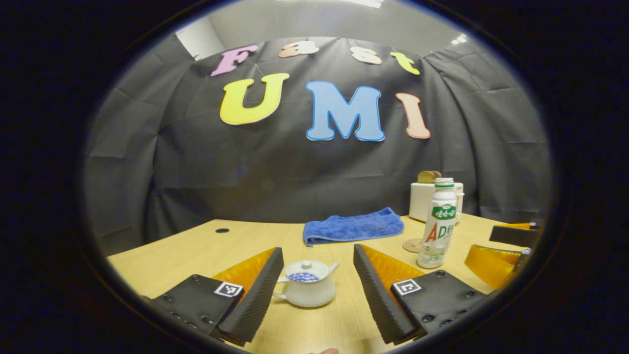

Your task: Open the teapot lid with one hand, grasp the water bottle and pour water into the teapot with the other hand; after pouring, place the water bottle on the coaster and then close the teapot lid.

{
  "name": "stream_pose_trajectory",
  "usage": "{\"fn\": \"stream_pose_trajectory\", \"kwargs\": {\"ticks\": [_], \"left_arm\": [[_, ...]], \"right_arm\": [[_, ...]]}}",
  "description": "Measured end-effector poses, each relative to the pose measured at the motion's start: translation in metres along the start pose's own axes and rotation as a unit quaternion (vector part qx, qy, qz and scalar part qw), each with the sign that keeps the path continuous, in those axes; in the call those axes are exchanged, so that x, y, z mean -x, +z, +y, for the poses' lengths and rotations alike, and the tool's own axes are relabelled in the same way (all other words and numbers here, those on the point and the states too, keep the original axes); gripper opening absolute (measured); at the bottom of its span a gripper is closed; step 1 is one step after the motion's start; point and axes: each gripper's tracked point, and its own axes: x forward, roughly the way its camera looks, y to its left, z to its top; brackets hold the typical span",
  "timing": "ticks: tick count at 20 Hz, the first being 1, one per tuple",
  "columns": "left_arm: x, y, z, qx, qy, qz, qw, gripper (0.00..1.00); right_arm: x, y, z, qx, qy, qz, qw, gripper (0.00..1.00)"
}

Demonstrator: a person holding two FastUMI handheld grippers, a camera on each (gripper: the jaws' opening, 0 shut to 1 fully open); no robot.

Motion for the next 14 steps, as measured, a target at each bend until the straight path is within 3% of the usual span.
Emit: {"fn": "stream_pose_trajectory", "kwargs": {"ticks": [9, 11, 14], "left_arm": [[-0.042, -0.029, 0.017, -0.009, 0.018, 0.046, 0.999, 1.0], [-0.049, -0.024, 0.022, -0.015, 0.024, 0.033, 0.999, 1.0], [-0.059, -0.034, 0.021, -0.004, 0.013, 0.058, 0.998, 0.98]], "right_arm": [[-0.005, 0.0, -0.01, -0.008, -0.003, 0.002, 1.0, 0.98], [-0.005, 0.001, -0.008, -0.006, 0.0, 0.001, 1.0, 0.98], [-0.005, 0.004, -0.009, -0.01, 0.002, -0.002, 1.0, 0.98]]}}
